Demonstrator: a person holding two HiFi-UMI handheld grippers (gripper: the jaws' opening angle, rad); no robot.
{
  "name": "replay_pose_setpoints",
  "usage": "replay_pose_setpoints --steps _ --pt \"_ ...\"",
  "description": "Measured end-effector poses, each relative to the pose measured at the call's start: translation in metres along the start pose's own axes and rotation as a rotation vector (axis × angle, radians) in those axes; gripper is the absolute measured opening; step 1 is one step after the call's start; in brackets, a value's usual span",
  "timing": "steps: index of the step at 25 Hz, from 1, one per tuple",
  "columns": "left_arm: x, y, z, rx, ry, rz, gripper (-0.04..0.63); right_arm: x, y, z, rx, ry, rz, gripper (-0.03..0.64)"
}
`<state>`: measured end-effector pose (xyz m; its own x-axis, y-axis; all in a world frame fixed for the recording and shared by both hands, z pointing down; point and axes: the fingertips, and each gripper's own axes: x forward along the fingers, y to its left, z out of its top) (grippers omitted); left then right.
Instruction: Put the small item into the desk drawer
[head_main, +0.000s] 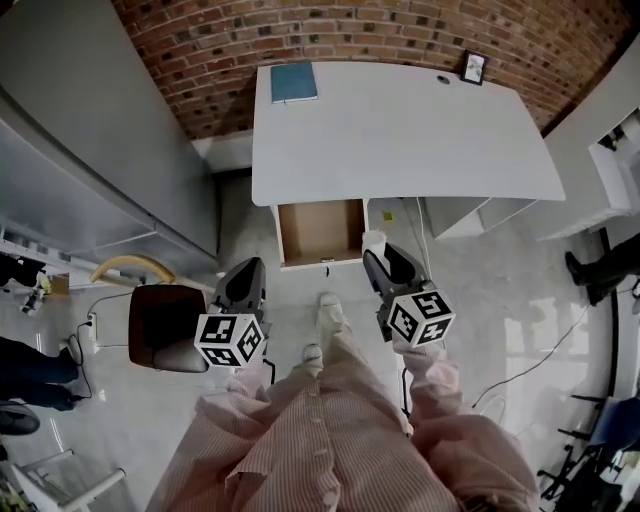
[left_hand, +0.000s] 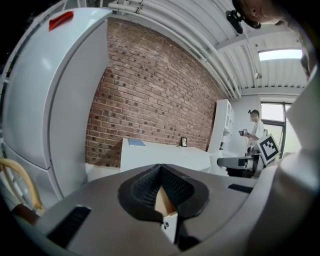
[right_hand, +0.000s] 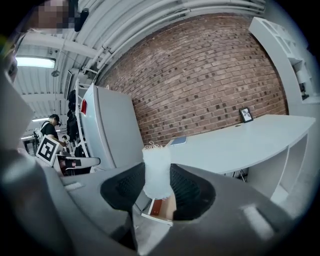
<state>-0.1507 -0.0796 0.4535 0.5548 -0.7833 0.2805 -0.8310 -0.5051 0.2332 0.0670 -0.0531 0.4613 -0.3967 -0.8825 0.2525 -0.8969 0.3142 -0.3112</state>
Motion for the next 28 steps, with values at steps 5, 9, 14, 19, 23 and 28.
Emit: replay_pose_setpoints --steps 5,9,14,19,23,28 --pt "0.03 0.015 -0.012 -0.039 0.052 0.01 -0.002 0.037 -0.013 -0.013 -0.029 0.087 0.031 0.16" --pt "0.056 0.025 -0.031 -0.092 0.108 0.02 -0.002 0.066 -0.025 -0.029 -0.052 0.173 0.066 0.161" --pt "0.088 0.035 -0.054 -0.153 0.173 0.046 -0.002 0.101 -0.045 -0.048 -0.083 0.282 0.113 0.161" --pt "0.114 0.045 -0.076 -0.191 0.235 0.073 -0.002 0.132 -0.055 -0.068 -0.106 0.377 0.164 0.16" --pt "0.128 0.05 -0.093 -0.244 0.264 0.108 -0.002 0.152 -0.059 -0.086 -0.127 0.446 0.211 0.16" --pt "0.137 0.06 -0.11 -0.308 0.278 0.166 -0.002 0.176 -0.066 -0.114 -0.158 0.541 0.259 0.16"
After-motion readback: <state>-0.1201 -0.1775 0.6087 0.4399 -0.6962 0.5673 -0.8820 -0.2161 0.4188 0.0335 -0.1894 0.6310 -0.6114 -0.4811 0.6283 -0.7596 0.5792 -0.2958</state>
